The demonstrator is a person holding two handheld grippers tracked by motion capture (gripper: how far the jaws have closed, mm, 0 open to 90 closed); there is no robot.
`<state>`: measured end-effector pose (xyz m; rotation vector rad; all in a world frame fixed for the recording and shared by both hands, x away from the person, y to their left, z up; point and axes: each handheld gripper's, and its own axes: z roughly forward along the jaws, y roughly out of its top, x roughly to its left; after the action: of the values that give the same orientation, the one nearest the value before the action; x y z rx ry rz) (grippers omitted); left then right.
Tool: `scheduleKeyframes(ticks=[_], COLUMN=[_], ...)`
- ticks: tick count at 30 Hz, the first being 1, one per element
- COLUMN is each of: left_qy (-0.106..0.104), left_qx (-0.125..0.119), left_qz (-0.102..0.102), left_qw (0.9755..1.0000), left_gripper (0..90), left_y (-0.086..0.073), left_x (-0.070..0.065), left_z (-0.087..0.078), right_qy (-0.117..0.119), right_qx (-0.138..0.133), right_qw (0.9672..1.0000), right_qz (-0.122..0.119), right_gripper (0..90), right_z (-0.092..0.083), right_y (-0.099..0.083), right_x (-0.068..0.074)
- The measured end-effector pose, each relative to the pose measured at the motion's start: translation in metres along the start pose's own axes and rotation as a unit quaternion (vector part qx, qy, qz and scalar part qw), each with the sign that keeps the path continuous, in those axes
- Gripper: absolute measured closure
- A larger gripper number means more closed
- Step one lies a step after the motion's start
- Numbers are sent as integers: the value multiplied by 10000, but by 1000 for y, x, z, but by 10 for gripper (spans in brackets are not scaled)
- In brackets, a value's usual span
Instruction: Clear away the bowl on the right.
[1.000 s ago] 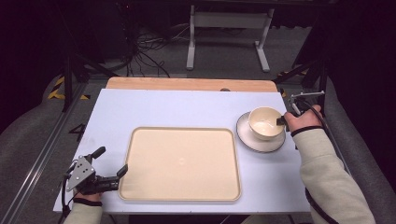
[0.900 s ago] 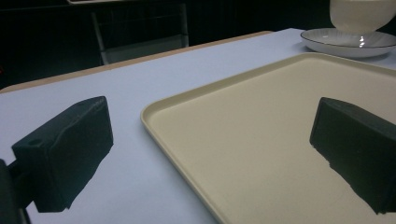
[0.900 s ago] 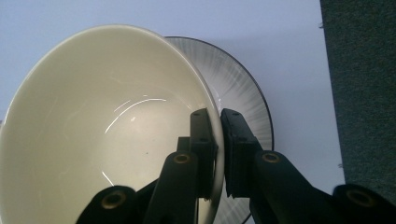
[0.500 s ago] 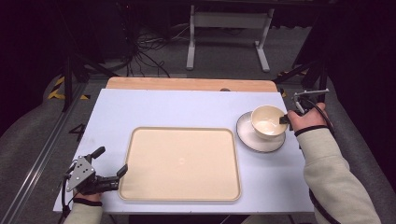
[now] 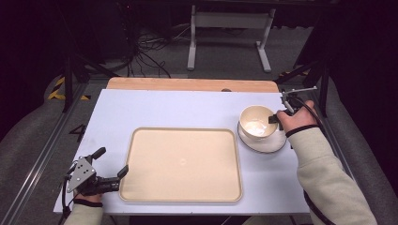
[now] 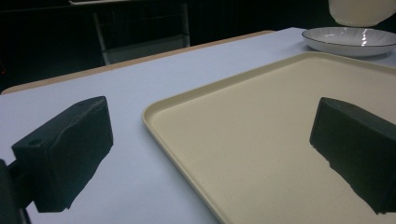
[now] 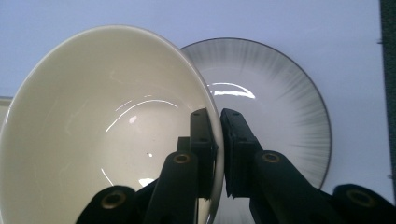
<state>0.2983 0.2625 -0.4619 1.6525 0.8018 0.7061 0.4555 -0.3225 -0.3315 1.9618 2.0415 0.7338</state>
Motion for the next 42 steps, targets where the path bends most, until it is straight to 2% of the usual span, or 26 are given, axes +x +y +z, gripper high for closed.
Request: scheduleKeyframes(ticks=[8, 14, 16, 20, 23, 26, 28, 35, 42], left_qy=[1, -2, -9, -7, -7, -23, -21, -18, -23], left_qx=[8, 20, 20, 14, 18, 11, 10, 22, 27], left_qz=[7, 32, 26, 34, 26, 35, 32, 50, 52], left_qw=[10000, 10000, 10000, 10000, 10000, 10000, 10000, 10000, 10000], left_gripper=[2, 2, 2, 2, 2, 2, 2, 2, 2], left_y=[0, 0, 0, 0, 0, 0, 0, 0, 0], left_x=[0, 0, 0, 0, 0, 0, 0, 0, 0], left_z=[0, 0, 0, 0, 0, 0, 0, 0, 0], right_qy=[244, 405, 431, 573, 611, 689, 705, 826, 1056], right_qx=[10, 16, 18, 42, 36, 53, 51, 48, 84], right_qw=[9992, 9971, 9969, 9937, 9928, 9903, 9897, 9836, 9755], right_qz=[-325, -645, -663, -961, -1032, -1207, -1242, -1605, -1927], right_gripper=[836, 836, 836, 835, 835, 835, 835, 834, 834], right_z=[3, 3, 3, 4, 5, 5, 5, 6, 10], right_y=[1, 1, 1, 0, -1, -3, -3, -6, -10], right_x=[31, 58, 61, 82, 89, 102, 104, 124, 142])
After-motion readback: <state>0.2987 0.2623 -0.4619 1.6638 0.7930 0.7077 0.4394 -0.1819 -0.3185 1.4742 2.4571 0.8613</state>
